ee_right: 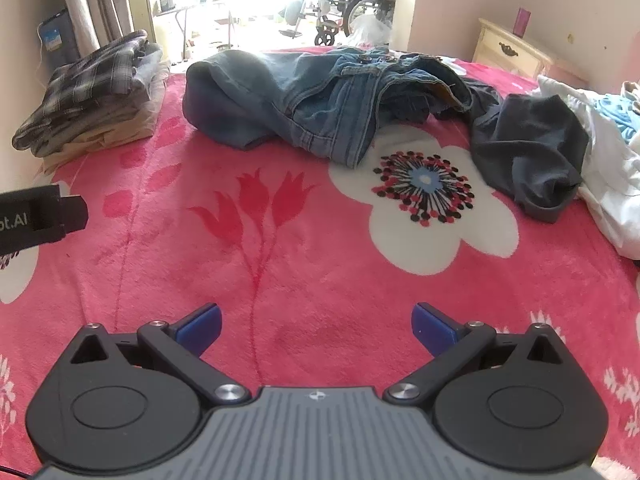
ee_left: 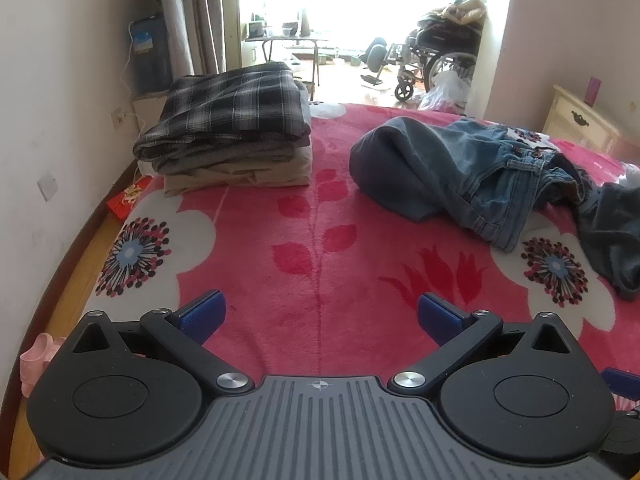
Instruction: Fold clothes
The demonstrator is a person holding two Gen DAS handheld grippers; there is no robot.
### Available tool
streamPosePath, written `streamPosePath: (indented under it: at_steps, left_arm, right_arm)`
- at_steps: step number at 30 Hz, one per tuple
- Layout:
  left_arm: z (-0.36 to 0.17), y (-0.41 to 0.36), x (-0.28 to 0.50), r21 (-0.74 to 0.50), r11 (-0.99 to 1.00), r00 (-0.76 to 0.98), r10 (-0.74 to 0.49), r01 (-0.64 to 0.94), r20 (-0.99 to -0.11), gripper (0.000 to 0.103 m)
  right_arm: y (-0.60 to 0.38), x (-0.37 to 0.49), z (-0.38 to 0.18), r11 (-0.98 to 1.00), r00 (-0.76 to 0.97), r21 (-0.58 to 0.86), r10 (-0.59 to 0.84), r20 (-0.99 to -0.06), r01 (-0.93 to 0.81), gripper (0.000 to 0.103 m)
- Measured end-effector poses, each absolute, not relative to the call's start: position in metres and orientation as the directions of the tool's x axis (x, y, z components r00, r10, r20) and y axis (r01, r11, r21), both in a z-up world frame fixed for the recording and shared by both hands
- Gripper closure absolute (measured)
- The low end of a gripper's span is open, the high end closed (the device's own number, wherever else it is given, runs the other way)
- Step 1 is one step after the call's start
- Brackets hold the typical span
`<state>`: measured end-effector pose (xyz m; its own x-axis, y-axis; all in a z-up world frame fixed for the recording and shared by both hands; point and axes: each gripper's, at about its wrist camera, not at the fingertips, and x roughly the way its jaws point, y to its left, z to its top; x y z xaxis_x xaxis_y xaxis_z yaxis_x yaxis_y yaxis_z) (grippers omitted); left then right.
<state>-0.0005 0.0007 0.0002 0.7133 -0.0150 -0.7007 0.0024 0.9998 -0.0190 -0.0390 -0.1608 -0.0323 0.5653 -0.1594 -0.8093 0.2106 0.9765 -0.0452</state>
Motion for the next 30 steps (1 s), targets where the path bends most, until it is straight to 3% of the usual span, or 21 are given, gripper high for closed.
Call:
streamPosePath:
  at_steps: [30]
  left_arm:
    - [0.002,0.004,-0.008,-0.036,0.998,0.731,-0.056,0.042,-0.68,0.0]
  right_arm:
    - [-0.169,-0.042,-0.021,0.965,0.602,-0.029,-0.185,-0.777,0.259,0.0]
